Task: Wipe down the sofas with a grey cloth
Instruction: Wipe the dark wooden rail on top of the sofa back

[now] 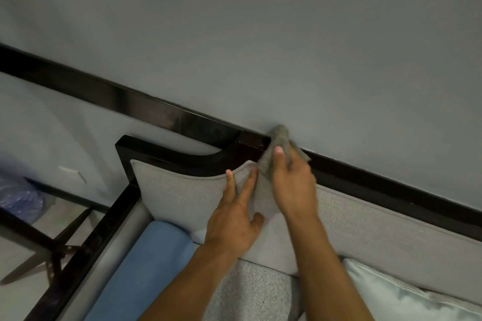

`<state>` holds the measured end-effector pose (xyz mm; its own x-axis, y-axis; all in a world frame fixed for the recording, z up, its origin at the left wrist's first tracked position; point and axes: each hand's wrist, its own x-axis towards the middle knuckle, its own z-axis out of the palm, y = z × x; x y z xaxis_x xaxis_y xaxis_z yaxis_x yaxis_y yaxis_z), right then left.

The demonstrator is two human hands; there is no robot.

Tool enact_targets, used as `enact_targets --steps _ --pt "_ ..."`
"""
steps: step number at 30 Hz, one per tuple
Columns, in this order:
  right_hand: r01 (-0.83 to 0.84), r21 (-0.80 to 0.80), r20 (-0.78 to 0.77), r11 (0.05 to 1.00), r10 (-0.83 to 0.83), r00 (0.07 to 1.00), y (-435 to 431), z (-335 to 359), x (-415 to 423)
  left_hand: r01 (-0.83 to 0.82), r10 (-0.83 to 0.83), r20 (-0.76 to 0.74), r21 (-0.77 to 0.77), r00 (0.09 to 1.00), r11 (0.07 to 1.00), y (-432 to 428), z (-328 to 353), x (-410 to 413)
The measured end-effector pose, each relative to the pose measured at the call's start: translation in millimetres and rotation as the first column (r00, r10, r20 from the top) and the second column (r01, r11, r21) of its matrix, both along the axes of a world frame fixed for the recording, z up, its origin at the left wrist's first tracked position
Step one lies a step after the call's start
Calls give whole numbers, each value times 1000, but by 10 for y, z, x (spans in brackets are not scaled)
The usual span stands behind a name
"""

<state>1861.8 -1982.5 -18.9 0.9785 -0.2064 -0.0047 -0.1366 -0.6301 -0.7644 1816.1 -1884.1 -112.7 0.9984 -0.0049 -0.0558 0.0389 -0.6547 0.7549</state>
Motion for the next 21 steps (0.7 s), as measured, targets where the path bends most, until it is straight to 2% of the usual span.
enact_targets --steps 2,5,8,12,14,18,21 --pt "-86 -14 -32 996 85 996 244 21 20 -3 3 -8 24 1000 1000 -4 2 4" --pt "-188 -180 -65 966 179 982 225 29 -1 -2 3 -15 38 1000 999 13 6 1" --pt "-140 -323 -32 936 137 990 -221 51 -86 4 -4 -7 8 1000 1000 44 -6 6" --pt "33 -207 -6 978 -35 999 -434 78 -114 -1 2 -12 15 1000 1000 24 -11 -7" --pt "-10 -179 -16 984 7 1000 -174 47 -84 -16 16 -13 10 1000 1000 10 -32 3" --pt "-202 -237 -52 950 195 979 144 7 -119 -28 29 -31 45 999 999 -24 -71 23" --pt "-118 -269 -32 956 114 993 -395 -44 -222 -96 96 -2 -7 995 995 -86 -12 -19"
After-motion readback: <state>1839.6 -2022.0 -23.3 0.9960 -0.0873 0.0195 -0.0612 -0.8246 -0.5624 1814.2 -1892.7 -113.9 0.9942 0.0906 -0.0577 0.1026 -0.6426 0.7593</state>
